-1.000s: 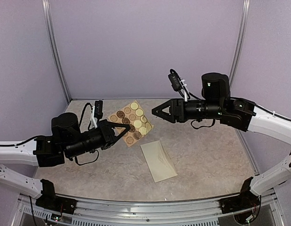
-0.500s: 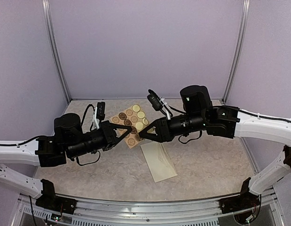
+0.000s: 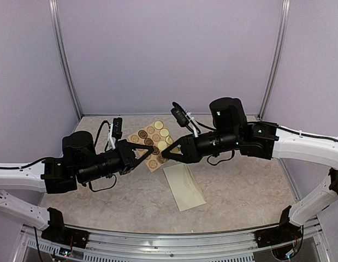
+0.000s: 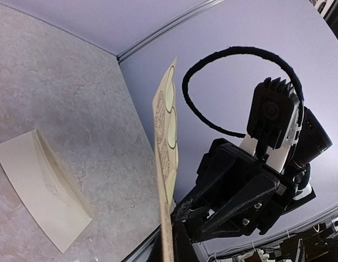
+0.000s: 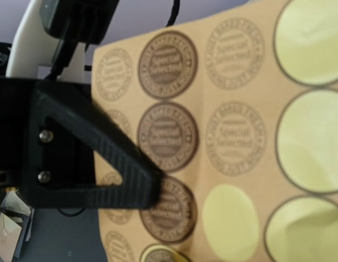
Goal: Place the letter into the envelope and seal it
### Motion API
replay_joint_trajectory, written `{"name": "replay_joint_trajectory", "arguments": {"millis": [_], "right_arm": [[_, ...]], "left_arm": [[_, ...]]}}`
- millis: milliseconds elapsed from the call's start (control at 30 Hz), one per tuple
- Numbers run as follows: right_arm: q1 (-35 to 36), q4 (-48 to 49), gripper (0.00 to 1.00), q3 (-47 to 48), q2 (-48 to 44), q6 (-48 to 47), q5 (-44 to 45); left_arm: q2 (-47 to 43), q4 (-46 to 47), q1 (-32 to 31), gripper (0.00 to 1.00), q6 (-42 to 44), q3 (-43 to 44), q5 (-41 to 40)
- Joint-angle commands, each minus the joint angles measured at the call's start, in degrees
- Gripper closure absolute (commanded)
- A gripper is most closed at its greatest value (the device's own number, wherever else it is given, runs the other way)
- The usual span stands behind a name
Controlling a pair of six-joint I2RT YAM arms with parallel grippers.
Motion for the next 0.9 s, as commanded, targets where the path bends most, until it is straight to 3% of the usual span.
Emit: {"name": "replay_joint_trajectory", "arguments": {"millis": [0, 233, 500, 867], "right_arm": [[0.27, 0.11, 0.81, 1.3, 1.11, -0.02, -0.61], [0.31, 0.0, 0.86, 1.61, 1.61, 0.06, -0.97], [0.32, 0.54, 1.0, 1.54, 1.59, 0.07, -0.84], [0.31, 1.19, 1.0, 1.18, 0.88, 0.15, -0.94]], "left_arm": [[0.16, 1.98, 0.16, 1.0, -0.06, -0.71, 0.68], [0.2, 2.35, -0.03, 1.0, -0.33, -0.89, 0.54], [0.33, 2.07, -0.01, 1.0, -0.47, -0.98, 0.01], [0.42, -1.89, -0.04, 1.0, -2.31, -0.57, -2.9]]}}
